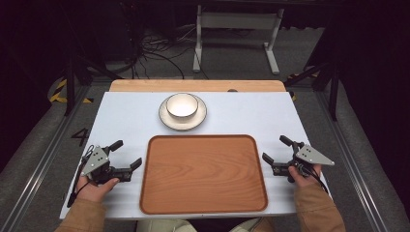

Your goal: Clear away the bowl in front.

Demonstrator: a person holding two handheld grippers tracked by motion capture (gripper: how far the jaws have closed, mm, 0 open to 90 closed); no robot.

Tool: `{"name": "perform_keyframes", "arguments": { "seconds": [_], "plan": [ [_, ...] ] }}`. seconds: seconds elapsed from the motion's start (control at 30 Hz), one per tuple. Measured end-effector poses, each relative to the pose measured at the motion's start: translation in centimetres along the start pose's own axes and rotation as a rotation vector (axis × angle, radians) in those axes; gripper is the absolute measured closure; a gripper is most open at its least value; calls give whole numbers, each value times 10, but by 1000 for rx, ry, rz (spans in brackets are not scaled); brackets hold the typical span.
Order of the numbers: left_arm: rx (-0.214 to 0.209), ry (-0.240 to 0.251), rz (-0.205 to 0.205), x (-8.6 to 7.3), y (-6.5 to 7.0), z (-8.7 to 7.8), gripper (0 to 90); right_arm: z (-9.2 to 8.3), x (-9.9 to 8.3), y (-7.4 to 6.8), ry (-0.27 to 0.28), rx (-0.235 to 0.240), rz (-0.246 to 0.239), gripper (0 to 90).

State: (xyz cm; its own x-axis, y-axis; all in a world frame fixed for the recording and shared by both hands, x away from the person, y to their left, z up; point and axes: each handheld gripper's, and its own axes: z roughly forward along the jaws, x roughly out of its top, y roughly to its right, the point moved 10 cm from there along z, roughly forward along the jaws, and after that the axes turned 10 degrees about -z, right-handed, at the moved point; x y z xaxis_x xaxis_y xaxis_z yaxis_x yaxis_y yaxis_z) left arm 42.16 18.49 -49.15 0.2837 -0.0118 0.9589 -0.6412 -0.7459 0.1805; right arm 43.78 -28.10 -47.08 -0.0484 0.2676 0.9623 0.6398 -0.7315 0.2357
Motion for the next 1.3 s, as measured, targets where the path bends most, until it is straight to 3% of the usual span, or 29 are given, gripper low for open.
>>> {"name": "perform_keyframes", "arguments": {
  "seconds": [0.53,0.73,0.93,1.07,1.13,1.23,1.3],
  "plan": [
    [8,3,-29,2,-2,-1,47,0,0,-1,-7,8,-9,41],
    [-1,16,-44,7,4,0,53,0,-1,3,-2,16,39,37],
    [12,18,-40,12,3,-2,58,1,0,1,-2,17,13,49],
    [25,-7,-71,13,3,-2,77,0,0,1,0,10,14,53],
    [16,4,-76,16,4,-2,83,0,0,0,0,10,6,53],
    [18,3,-63,20,7,-2,86,-1,0,0,10,9,2,58],
    [12,4,-63,23,9,-1,89,-3,1,3,24,1,27,55]
  ]
}}
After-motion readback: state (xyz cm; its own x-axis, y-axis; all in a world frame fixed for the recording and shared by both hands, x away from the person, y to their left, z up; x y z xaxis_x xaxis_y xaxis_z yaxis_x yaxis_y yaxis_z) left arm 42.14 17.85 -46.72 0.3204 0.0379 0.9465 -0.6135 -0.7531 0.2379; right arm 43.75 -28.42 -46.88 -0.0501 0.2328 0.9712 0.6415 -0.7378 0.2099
